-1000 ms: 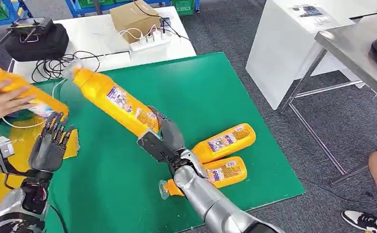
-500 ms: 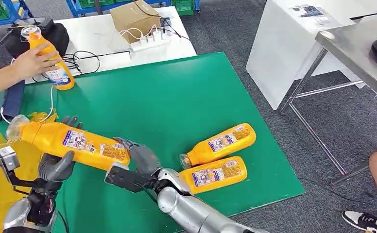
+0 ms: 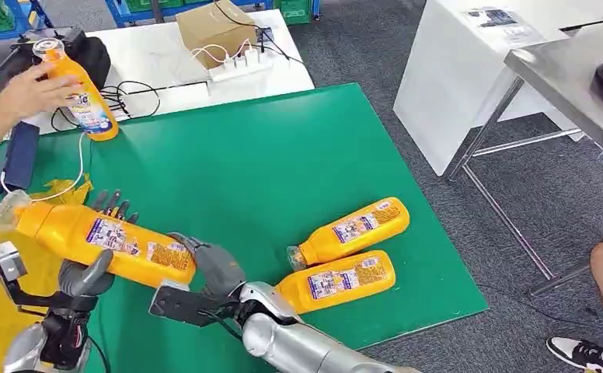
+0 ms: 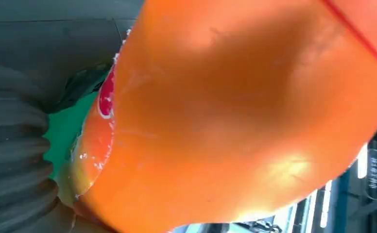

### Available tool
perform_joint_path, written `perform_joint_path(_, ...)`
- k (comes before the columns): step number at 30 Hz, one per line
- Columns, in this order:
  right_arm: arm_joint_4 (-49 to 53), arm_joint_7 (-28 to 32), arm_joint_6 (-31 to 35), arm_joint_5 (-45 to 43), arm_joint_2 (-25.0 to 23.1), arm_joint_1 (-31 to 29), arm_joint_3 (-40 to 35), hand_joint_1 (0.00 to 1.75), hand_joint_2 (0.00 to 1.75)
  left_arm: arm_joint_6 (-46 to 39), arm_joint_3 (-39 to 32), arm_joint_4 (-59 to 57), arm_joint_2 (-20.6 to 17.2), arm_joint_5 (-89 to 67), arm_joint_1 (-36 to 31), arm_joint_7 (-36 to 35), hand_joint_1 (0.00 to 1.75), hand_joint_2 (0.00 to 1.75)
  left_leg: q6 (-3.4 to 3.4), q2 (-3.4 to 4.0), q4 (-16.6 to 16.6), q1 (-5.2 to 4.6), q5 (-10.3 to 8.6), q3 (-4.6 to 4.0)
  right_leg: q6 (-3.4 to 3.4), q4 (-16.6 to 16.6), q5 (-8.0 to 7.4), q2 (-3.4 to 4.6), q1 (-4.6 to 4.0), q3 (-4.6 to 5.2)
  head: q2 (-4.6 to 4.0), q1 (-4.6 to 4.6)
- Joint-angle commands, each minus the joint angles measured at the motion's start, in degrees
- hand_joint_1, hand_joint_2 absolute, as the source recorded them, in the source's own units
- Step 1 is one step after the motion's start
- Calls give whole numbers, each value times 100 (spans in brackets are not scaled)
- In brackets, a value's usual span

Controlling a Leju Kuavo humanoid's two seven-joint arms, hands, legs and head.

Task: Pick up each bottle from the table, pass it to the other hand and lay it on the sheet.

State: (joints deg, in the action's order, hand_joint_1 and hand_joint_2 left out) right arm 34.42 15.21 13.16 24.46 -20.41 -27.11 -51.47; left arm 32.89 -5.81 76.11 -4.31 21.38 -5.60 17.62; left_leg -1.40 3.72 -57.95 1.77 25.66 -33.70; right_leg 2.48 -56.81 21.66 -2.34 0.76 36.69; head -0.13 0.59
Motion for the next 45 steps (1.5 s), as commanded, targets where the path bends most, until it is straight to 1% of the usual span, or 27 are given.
perform_joint_path(1,-64,-10,-40,-89,41,-115,-672,175,175,-51,226,-105,37,-38,-160,-15,73,175,22,-49,4,3,8,29,-11,2,13,6,1,-32,0,0)
perform_joint_path(2,-96,-17,-29,-115,41,-140,-686,175,175,-52,231,-109,36,-35,-162,-10,175,175,15,-37,4,0,3,14,-6,1,8,0,3,-17,0,0)
perform_joint_path(3,-146,-14,4,-205,41,-186,-737,175,175,-54,240,-115,34,-29,-166,9,175,175,20,-51,5,1,7,27,-10,1,14,1,2,-30,0,0)
perform_joint_path(4,-162,-11,4,-224,41,-199,-734,175,175,-50,243,-110,31,-31,-163,18,175,175,12,-34,3,0,3,12,-6,0,8,-2,2,-15,0,0)
perform_joint_path(8,-243,0,44,-290,41,-241,-744,175,175,-43,248,-97,24,-39,-137,62,175,175,22,-51,8,2,10,36,-11,3,16,7,2,-38,0,0)
perform_joint_path(10,-291,21,89,-314,41,-264,-700,175,175,-34,251,-76,23,-62,-125,99,175,175,19,-46,5,3,8,27,-8,4,13,2,0,-31,0,0)
perform_joint_path(11,-309,32,108,-329,41,-281,-663,175,175,-37,251,-72,30,-91,-126,125,175,175,12,-31,5,-2,2,13,-4,1,7,-2,3,-15,0,0)
perform_joint_path(13,-348,61,131,-343,41,-322,-545,175,175,-38,257,-60,34,-125,-123,150,175,175,21,-51,7,1,8,31,-8,4,14,1,2,-35,0,0)
perform_joint_path(16,-368,112,149,-263,41,-368,-324,175,175,-53,247,-32,21,-209,-106,210,175,175,12,-28,2,-2,1,9,-4,0,5,0,3,-11,0,0)
perform_joint_path(18,-361,130,155,-155,41,-384,-117,175,175,-82,232,-8,9,-337,-104,285,175,175,13,-32,2,-1,2,11,-5,0,6,-1,2,-13,0,0)
perform_joint_path(21,-346,142,157,-27,44,-400,89,175,175,-221,206,48,12,-613,-108,413,175,175,16,-39,2,1,4,16,-7,-1,9,2,2,-19,0,0)
perform_joint_path(23,-284,165,312,209,64,-348,361,175,175,-830,173,242,15,-1453,-32,746,175,175,15,-38,3,-1,3,15,-6,-1,8,1,3,-17,0,0)
perform_joint_path(24,-173,174,423,413,113,-337,482,0,175,-1389,129,344,42,-2208,-25,1027,175,175,19,-45,3,-1,5,22,-8,-1,11,3,3,-25,0,0)
perform_joint_path(27,955,176,384,932,404,36,874,0,175,-2384,-280,660,143,-3467,120,1152,175,175,17,-36,1,2,6,16,-6,2,8,4,0,-20,0,0)
perform_joint_path(30,1225,65,249,1027,472,126,940,0,175,-2328,-355,688,144,-3496,144,1170,175,175,13,-23,1,4,4,8,-4,4,4,6,-3,-12,0,2)
perform_joint_path(31,1309,89,244,1063,477,175,986,0,175,-2625,-366,707,136,-3826,163,1206,175,175,19,-39,3,2,7,19,-5,3,11,3,0,-24,0,0)
perform_joint_path(32,1584,159,206,1140,546,293,1098,0,175,-3301,-443,752,164,-4542,225,1215,175,175,13,-30,3,0,4,11,-4,2,7,-1,1,-14,0,0)
perform_joint_path(33,2119,183,82,1206,727,464,1167,0,175,-4028,-617,867,174,-5215,384,1259,175,175,19,-44,6,0,7,22,-6,4,12,-1,2,-27,0,0)
perform_joint_path(34,2590,144,-9,1224,904,615,1224,0,175,-4436,-735,922,123,-5683,538,1194,175,175,14,-32,5,1,5,14,-4,5,7,2,1,-18,0,0)
perform_joint_path(36,3544,73,-212,1195,1387,910,1355,0,175,-4709,-1048,942,-19,-6108,872,1082,175,175,24,-36,9,0,15,35,-6,9,13,19,3,-37,0,0)
perform_joint_path(37,3870,49,-277,1213,1562,1035,1446,0,0,-4869,-1161,877,-87,-6471,968,1039,175,175,19,-17,8,2,12,26,-4,9,8,23,1,-27,0,0)
perform_joint_path(40,4423,-39,-896,1002,2198,1270,1600,0,0,-5552,-1564,687,-138,-7937,1374,825,175,175,16,-26,12,-1,11,23,-2,12,10,7,4,-27,0,0)
perform_joint_path(41,4419,-1,-1022,909,2338,1300,1630,0,0,-5578,-1659,643,-141,-8068,1486,785,175,175,21,-34,15,-4,15,35,-1,15,16,9,8,-38,0,0)
perform_joint_path(42,4383,73,-1033,869,2380,1323,1665,0,0,-5620,-1727,628,-108,-8082,1534,870,175,175,15,-20,12,-2,12,21,0,15,9,10,4,-26,0,0)
perform_joint_path(43,4383,73,-1033,869,2380,1323,1665,0,0,-5620,-1727,628,-108,-8082,1534,870,175,175,21,-23,16,-2,20,37,-2,18,13,19,6,-39,0,0)
perform_joint_path(44,4328,28,-1202,867,2554,1343,1595,0,0,-5523,-1700,506,-178,-9015,1597,464,175,175,24,-31,16,-5,24,43,-3,16,18,19,10,-44,0,0)
perform_joint_path(45,4324,-9,-1254,856,2660,1374,1581,0,0,-5505,-1700,439,-204,-9285,1629,344,175,175,23,-34,11,-5,24,27,-3,12,16,7,9,-32,0,0)
